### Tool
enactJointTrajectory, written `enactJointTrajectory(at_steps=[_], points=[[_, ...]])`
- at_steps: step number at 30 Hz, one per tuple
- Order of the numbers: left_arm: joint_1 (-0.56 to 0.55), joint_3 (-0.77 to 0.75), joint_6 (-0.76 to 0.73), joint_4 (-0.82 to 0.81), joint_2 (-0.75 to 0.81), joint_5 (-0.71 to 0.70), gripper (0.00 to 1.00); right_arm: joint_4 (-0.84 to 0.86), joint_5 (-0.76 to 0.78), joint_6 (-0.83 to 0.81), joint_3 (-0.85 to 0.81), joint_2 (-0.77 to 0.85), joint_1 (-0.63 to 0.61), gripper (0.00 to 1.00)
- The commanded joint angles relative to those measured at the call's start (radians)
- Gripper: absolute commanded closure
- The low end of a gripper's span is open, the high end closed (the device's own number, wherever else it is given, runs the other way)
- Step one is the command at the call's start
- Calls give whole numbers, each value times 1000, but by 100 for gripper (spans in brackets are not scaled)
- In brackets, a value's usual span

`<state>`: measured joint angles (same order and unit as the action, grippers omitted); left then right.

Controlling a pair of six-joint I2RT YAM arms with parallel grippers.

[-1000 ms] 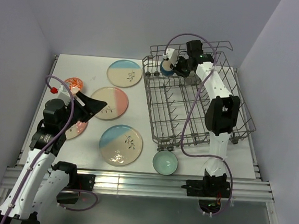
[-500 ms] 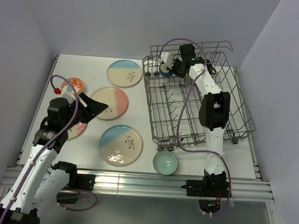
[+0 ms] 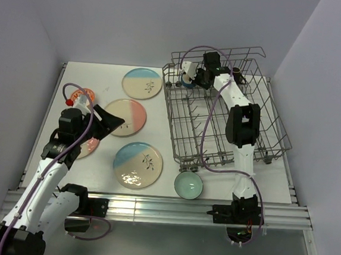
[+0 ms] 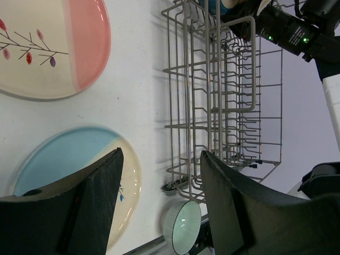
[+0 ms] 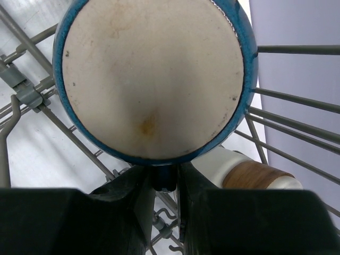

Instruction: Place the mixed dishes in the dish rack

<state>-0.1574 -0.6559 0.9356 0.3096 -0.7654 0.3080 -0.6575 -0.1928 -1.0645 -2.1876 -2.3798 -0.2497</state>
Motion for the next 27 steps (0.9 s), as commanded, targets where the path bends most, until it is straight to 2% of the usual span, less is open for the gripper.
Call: enactJointTrajectory(at_steps=[1,6,11,12,15,27], points=[[4,-5,-26,-58,-9,14,34,13,-33,-29,-54,-15,-14,93],[4,-8,-29,-63,-23,20,34,-1,-34,-26,-57,-22,-16,88],[4,-5,-26,-60,-15,22,34,-5,-22,-12,-67,-39,-14,75],[4,-2,-24,-58,-12,20,34,1,-17,-3,-69,-44,-16,69],[4,6,-18,-55,1,19,34,9,-14,12,-67,-47,-16,61],[4,19,-8,-41,34,8,34,44,-30,66,-32,10,-10,47]])
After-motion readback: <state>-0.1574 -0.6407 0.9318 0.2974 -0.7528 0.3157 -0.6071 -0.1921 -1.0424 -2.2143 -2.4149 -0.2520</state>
